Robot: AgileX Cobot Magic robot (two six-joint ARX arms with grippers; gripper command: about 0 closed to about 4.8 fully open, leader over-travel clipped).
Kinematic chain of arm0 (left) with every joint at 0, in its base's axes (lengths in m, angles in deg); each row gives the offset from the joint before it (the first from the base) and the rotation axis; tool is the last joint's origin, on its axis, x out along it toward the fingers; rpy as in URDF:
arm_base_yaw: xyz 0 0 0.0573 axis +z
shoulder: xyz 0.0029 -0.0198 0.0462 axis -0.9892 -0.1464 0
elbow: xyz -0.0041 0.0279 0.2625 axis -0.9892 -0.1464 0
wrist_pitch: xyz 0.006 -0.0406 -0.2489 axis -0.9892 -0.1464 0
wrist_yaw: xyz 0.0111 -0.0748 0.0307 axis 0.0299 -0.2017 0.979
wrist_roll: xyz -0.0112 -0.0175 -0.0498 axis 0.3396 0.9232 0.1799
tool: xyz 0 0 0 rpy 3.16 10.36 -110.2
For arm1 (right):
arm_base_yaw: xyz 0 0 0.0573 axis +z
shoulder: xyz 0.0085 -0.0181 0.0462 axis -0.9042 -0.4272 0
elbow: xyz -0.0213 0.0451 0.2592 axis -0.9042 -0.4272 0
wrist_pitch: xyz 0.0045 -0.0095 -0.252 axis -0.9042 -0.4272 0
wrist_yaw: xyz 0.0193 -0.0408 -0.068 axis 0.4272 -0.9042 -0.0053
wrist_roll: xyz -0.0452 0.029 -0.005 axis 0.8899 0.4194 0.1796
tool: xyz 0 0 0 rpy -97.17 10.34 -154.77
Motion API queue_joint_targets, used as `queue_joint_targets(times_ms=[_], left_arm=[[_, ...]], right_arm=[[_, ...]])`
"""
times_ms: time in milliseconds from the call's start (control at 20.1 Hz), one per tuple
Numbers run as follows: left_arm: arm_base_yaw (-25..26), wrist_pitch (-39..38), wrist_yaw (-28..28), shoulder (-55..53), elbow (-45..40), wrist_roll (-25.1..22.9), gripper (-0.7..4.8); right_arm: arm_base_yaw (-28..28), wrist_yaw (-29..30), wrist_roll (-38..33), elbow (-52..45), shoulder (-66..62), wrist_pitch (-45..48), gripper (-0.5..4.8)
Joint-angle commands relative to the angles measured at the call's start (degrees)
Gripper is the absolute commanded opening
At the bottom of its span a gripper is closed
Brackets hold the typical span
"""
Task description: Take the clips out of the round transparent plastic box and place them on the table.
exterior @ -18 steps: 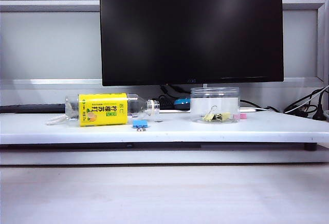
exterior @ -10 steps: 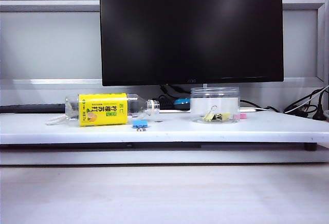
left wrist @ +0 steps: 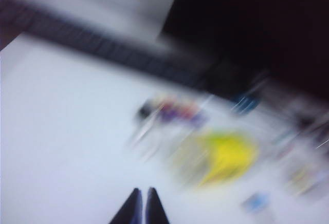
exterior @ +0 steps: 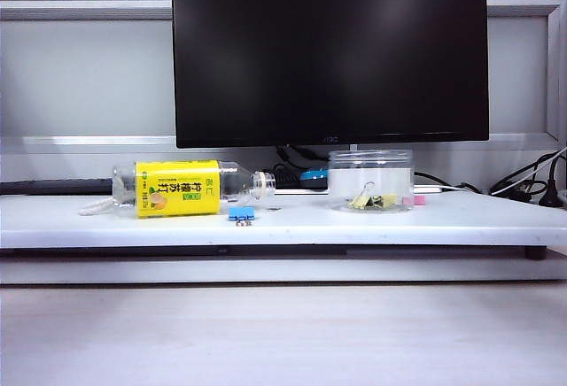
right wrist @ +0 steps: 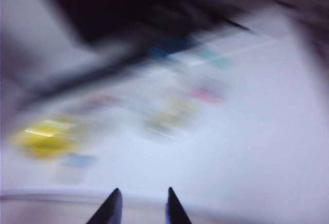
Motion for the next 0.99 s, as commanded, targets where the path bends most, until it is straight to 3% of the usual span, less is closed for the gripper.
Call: queue_joint_targets(times_ms=[50,199,249,497,696,795,895,994], left_arm=[[-0.07,11.93,-9.11,-0.04,1.27,5.75,0.34],[-0.13,11.21,-14.64,-0.09,6.01,5.92,1.69],[-0.13,10.95,-15.12,-0.11,7.48,5.92,1.86],[-0.15,4.57,-15.58,-2.73,16.7,3.74,1.86],[-0.15,-7.17,-23.61,-16.63,25.24,1.6,1.86],[-0.15,-8.66,-29.33,-23.32,27.61,0.98,1.85],[-0.96,-8.26,-35.39,-29.7,29.73,-1.01,1.85],[-4.17,-8.35,-35.8,-34.47,31.98,-4.55,1.85]], right_arm=[[0.07,8.11,-1.33,1.53,0.09,7.1,1.17],[0.07,8.28,-1.49,6.32,0.09,3.72,1.27],[0.09,7.93,-1.46,8.13,0.0,2.58,1.27],[0.07,5.33,1.16,23.58,-13.53,-9.57,1.29],[1.97,7.28,7.34,42.71,-38.23,-17.68,1.49],[2.8,8.72,9.81,50.03,-47.39,-19.98,1.49],[2.89,14.05,9.92,58.29,-57.07,-23.89,1.49],[2.91,16.65,10.64,66.05,-65.99,-28.81,1.49]])
